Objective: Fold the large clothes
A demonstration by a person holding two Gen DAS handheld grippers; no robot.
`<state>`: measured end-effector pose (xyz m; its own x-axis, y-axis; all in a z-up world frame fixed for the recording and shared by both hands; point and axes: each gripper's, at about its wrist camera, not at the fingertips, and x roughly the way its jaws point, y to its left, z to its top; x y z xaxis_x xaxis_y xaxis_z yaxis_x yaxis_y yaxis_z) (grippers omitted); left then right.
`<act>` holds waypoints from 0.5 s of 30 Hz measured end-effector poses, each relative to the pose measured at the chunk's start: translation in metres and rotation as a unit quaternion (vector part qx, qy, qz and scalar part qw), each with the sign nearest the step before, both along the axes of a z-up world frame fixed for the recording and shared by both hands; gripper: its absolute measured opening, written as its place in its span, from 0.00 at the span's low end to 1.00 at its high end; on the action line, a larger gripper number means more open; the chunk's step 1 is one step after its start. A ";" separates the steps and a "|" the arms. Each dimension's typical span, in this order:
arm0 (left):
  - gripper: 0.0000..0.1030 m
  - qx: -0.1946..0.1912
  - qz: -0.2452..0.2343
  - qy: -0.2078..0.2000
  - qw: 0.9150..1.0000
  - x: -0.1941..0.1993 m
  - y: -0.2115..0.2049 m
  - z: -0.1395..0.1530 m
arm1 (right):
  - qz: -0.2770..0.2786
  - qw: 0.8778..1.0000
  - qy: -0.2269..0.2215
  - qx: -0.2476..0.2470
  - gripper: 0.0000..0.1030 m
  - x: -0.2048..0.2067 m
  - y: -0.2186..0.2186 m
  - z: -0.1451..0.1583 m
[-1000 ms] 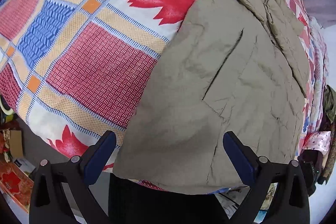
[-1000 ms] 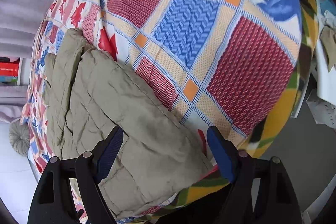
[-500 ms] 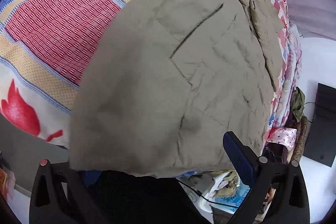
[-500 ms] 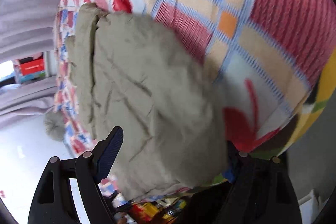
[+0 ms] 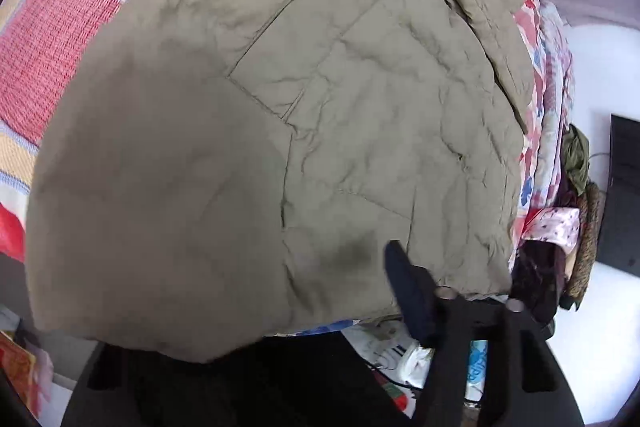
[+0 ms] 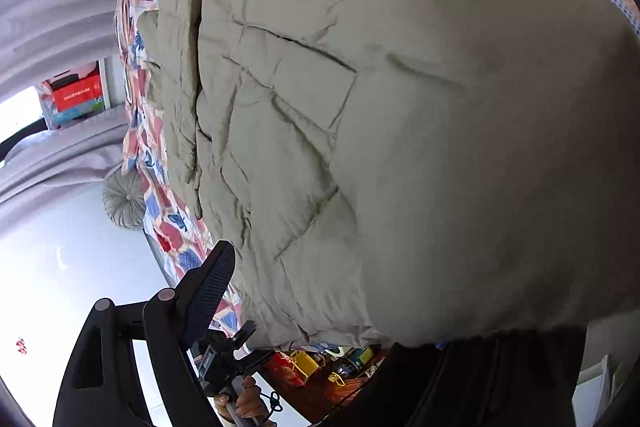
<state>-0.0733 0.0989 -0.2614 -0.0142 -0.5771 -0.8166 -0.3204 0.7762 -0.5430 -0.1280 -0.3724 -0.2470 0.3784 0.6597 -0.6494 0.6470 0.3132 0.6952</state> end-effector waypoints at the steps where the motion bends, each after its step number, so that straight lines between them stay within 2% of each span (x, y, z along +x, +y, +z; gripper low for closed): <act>1: 0.47 0.005 -0.005 -0.006 1.000 0.001 0.000 0.002 | 0.000 1.000 0.000 0.001 0.81 0.000 0.000 0.001; 2: 0.35 0.011 -0.009 -0.011 1.000 0.002 0.001 0.005 | 0.000 1.000 -0.001 0.003 0.81 0.001 0.000 0.002; 3: 0.24 0.018 -0.012 -0.016 1.000 0.003 0.003 0.007 | 0.000 1.000 -0.002 0.004 0.76 0.001 -0.003 0.003; 4: 0.20 0.021 -0.012 -0.020 1.000 0.003 0.007 0.008 | 0.002 1.000 0.000 0.002 0.66 0.002 -0.004 0.004; 5: 0.16 0.021 -0.009 -0.023 0.999 0.005 0.008 0.010 | 0.004 1.000 0.003 -0.002 0.61 0.002 -0.004 0.005; 6: 0.16 0.020 -0.007 -0.026 0.999 0.006 0.010 0.011 | 0.006 1.000 0.007 -0.005 0.50 0.003 -0.004 0.006; 7: 0.16 0.021 -0.007 -0.031 0.999 0.007 0.012 0.014 | 0.010 1.000 0.015 -0.012 0.33 0.004 -0.004 0.006; 9: 0.15 0.029 -0.012 -0.040 0.999 0.010 0.011 0.021 | 0.021 0.999 0.034 -0.033 0.12 0.004 -0.005 0.007; 15: 0.15 0.035 -0.024 -0.088 0.995 0.025 0.015 0.054 | 0.034 0.998 0.011 -0.054 0.09 0.012 -0.004 0.027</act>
